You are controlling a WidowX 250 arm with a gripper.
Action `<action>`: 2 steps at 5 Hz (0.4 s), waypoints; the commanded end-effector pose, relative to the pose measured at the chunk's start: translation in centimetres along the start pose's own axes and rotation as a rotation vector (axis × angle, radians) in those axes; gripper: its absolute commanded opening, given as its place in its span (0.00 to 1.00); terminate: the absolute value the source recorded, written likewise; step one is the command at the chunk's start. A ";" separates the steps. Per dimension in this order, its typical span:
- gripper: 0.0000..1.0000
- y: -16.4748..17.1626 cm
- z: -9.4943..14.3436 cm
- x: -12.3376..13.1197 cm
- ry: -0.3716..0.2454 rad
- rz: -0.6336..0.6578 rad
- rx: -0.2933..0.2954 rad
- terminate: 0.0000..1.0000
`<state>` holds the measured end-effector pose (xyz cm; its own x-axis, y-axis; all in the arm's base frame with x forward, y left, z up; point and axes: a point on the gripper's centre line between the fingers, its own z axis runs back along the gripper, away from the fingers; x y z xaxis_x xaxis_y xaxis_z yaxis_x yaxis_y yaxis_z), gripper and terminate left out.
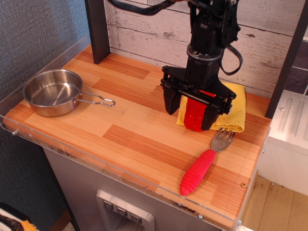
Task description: Move the pepper to the center of the counter's close edge.
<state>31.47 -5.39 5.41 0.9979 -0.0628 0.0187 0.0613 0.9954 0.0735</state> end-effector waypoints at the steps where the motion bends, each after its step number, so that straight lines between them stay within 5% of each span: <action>1: 1.00 0.1 1.3 1.5 -0.045 0.103 -0.019 0.00; 2: 1.00 0.4 0.8 1.4 -0.036 0.149 -0.014 0.00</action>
<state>32.39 -5.47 5.10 0.9966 0.0778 0.0269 -0.0793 0.9950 0.0614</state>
